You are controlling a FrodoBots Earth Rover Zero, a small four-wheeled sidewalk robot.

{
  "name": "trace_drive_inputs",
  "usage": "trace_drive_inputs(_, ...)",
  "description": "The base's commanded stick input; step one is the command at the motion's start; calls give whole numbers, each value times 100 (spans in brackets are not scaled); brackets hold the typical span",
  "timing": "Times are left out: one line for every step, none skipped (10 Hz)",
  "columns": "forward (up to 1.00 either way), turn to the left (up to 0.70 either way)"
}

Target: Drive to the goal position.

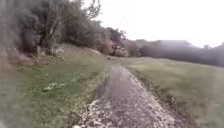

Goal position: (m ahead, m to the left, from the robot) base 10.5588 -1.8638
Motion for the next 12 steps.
trace_drive_inputs(85,-12)
trace_drive_inputs(85,-34)
trace_drive_inputs(85,-34)
trace_drive_inputs(85,-32)
trace_drive_inputs(85,-27)
trace_drive_inputs(85,-12)
trace_drive_inputs(85,0)
trace_drive_inputs(85,0)
trace_drive_inputs(85,0)
trace_drive_inputs(85,0)
trace_drive_inputs(85,0)
trace_drive_inputs(85,0)
